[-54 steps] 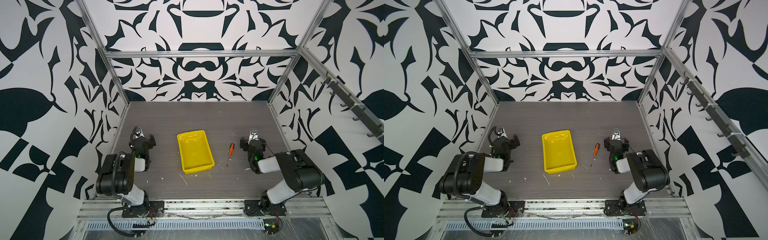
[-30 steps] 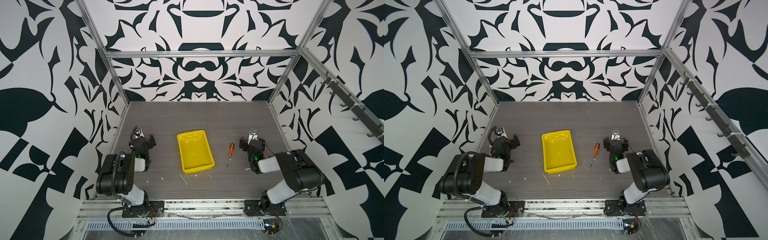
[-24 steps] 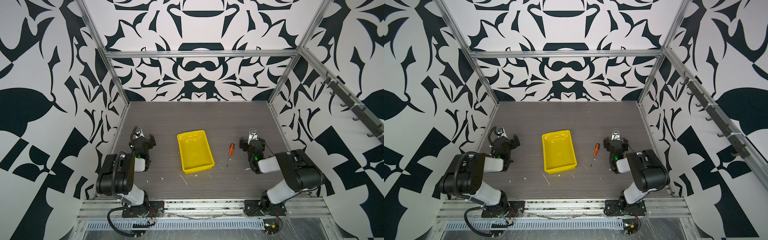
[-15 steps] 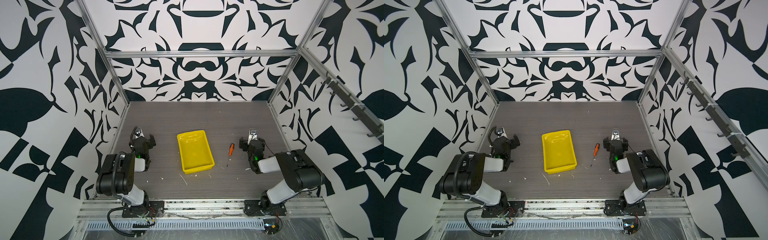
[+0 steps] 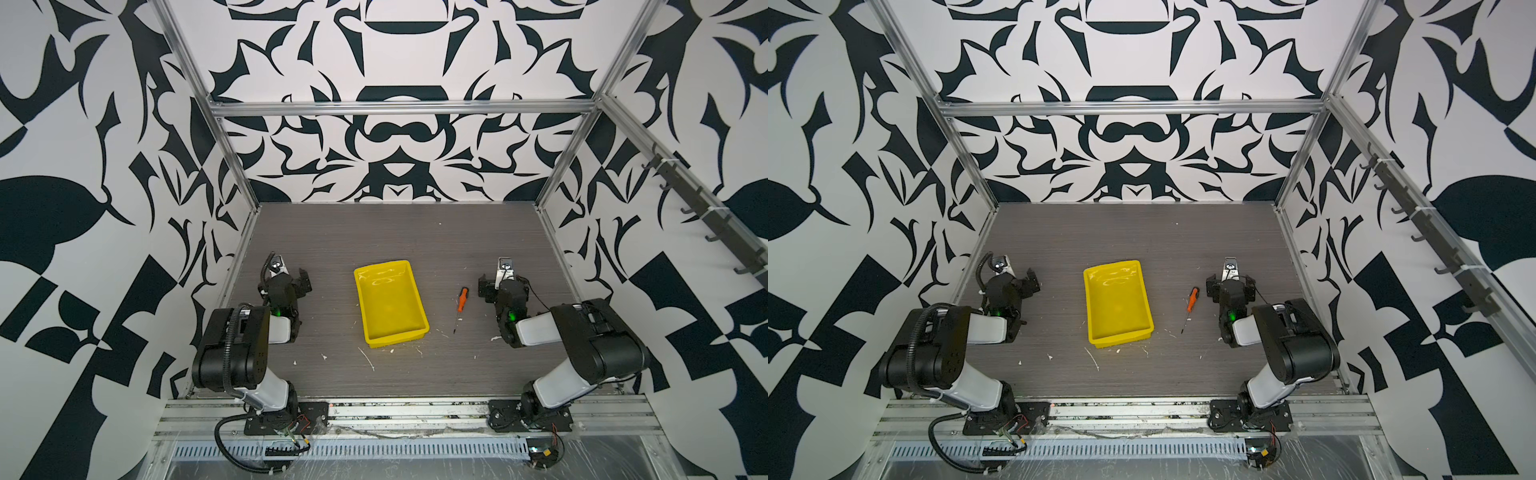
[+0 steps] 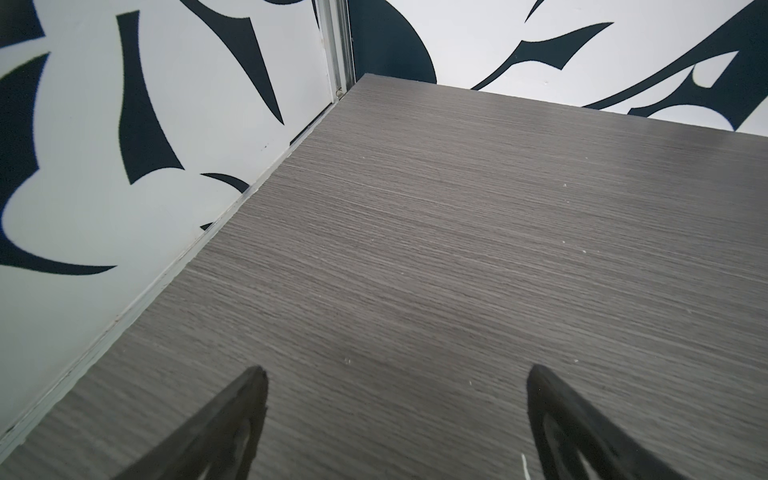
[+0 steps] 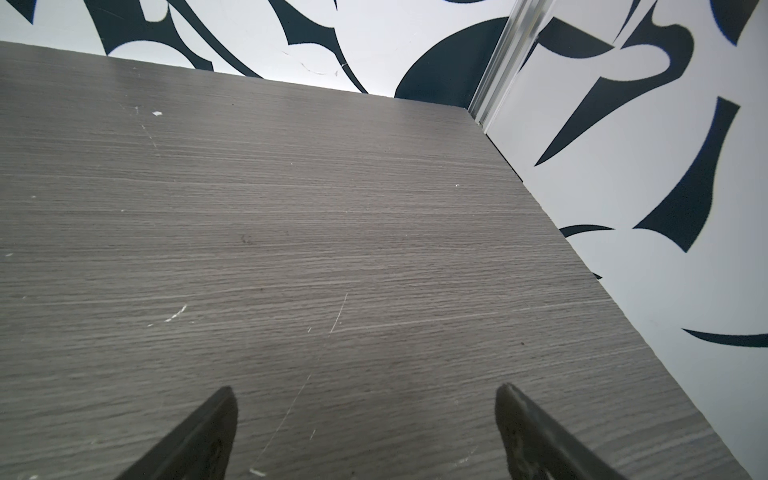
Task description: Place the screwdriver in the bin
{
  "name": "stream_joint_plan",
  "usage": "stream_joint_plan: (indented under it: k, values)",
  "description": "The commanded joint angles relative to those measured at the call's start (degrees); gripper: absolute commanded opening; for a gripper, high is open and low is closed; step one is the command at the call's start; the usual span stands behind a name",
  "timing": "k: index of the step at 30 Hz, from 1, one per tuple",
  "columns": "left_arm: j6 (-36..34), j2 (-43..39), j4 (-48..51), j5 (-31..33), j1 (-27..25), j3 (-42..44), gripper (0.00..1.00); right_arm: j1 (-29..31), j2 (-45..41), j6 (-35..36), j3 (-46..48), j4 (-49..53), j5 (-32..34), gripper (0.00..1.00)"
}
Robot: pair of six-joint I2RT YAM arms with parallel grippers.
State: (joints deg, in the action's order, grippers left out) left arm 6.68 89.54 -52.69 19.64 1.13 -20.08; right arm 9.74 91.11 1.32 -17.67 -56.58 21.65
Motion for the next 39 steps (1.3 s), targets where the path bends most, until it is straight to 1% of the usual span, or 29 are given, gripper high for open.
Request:
stream_joint_plan:
  k: [1,3,4,6,9,10,12,13,14,15,16,17,19,20,21,22,24,26,27,28,29,30,32,34,35,37,39]
  values:
    - [0.83,-0.65,-0.75,-0.28,0.20,-0.68,1.00,-0.04,-1.26,0.16,-0.66,-1.22,0.06,1.00]
    - [0.81,-0.64,-0.75,-0.26,0.18,-0.69,1.00,0.00,-1.47,0.07,0.18,-2.27,-0.27,1.00]
    - [0.93,-0.58,-0.69,-0.30,0.25,-0.76,1.00,0.09,-1.76,0.62,1.05,-3.54,-1.73,1.00]
    - [0.78,-0.42,-0.77,-0.24,0.19,-0.77,1.00,0.63,-1.72,1.36,3.75,-8.76,-2.38,1.00]
    - [0.81,-0.59,-0.71,-0.30,0.19,-0.68,1.00,3.20,-2.65,3.06,7.36,-16.34,2.03,1.00]
    - [0.76,-0.45,-0.78,-0.15,0.17,-0.76,1.00,4.66,-3.49,4.06,7.28,-16.42,4.37,1.00]
    - [0.72,-0.51,-0.79,-0.22,0.19,-0.71,1.00,8.51,-7.82,7.31,5.59,-10.08,9.75,0.99]
    - [0.79,-0.59,-0.76,-0.28,0.17,-0.73,1.00,10.65,-10.59,8.84,4.08,-5.38,11.89,1.00]
    - [0.76,-0.59,-0.75,-0.30,0.15,-0.73,1.00,13.48,-13.92,9.48,1.88,0.99,15.56,0.99]
    - [0.76,-0.51,-0.75,-0.22,0.16,-0.79,1.00,16.59,-17.12,8.12,-0.99,8.46,19.60,1.00]
    - [0.79,-0.50,-0.71,-0.30,0.19,-0.72,1.00,18.48,-19.97,6.84,-3.50,14.81,21.03,0.99]
    - [0.73,-0.44,-0.65,-0.23,0.19,-0.82,1.00,19.95,-22.43,5.54,-6.39,21.04,20.64,1.00]
    - [0.85,-0.44,-0.66,-0.28,0.11,-0.81,1.00,21.60,-25.95,2.01,-10.82,30.17,18.13,1.00]
    - [0.76,-0.48,-0.66,-0.25,0.19,-0.84,1.00,21.73,-27.15,-1.36,-12.84,35.46,16.93,0.99]
    - [0.75,-0.48,-0.68,-0.30,0.16,-0.76,1.00,21.72,-27.84,-5.73,-14.46,40.01,17.82,0.99]
    - [0.79,-0.45,-0.59,-0.28,0.14,-0.82,1.00,21.72,-28.00,-8.18,-15.28,42.92,18.69,1.00]
    - [0.71,-0.50,-0.67,-0.30,0.19,-0.84,1.00,21.72,-28.54,-8.72,-15.15,44.89,20.41,0.99]
    - [0.94,-0.67,-0.94,-0.29,0.16,-0.65,1.00,21.67,-29.14,-9.69,-12.82,41.46,21.81,0.99]
    - [0.14,-1.02,-1.75,-2.25,0.15,-0.24,1.00,21.60,-28.80,-9.94,-10.93,37.66,22.13,0.99]
    - [-1.12,-1.52,-2.03,-5.51,0.19,0.11,1.00,21.58,-28.00,-9.90,-9.29,33.49,21.58,1.00]
    - [-3.02,-2.66,-0.31,-9.40,0.11,0.05,1.00,21.64,-26.34,-9.17,-8.37,30.00,20.37,1.00]
    - [-2.86,-3.97,0.78,-9.81,-0.09,0.02,1.00,21.59,-24.13,-8.78,-8.87,28.42,19.73,0.99]
    - [-2.98,-6.65,3.76,-5.94,-1.64,-0.30,1.00,21.69,-19.70,-8.69,-12.67,31.51,19.31,1.00]
    - [-4.10,-8.95,9.40,-0.64,-4.85,-2.00,1.00,21.68,-16.08,-8.90,-16.71,35.99,20.23,1.00]
    - [-4.80,-9.61,12.75,0.80,-6.54,-3.47,1.00,21.70,-14.94,-8.91,-17.88,36.93,20.57,0.99]
    - [-7.13,-10.14,18.39,2.57,-9.55,-6.84,1.00,21.70,-14.09,-7.73,-18.36,36.17,19.81,0.99]
    - [-10.19,-10.52,24.00,8.12,-14.45,-11.23,1.00,21.68,-13.19,-6.55,-18.91,35.64,20.53,1.00]
